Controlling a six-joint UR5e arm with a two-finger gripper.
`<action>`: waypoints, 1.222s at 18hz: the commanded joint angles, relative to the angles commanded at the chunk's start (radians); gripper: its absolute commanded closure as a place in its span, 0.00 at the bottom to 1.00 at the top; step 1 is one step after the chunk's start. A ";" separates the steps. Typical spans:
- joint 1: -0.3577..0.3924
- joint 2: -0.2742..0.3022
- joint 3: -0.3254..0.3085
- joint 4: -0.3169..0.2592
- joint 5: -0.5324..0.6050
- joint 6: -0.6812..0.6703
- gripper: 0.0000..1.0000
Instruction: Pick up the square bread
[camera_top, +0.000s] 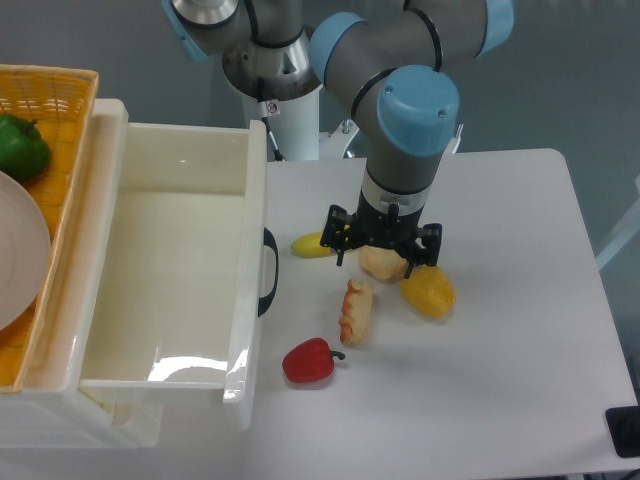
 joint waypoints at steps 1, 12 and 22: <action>0.002 -0.005 0.003 0.000 0.002 0.000 0.00; -0.005 -0.080 -0.017 0.012 0.006 -0.005 0.00; -0.003 -0.164 -0.081 0.115 0.011 -0.005 0.00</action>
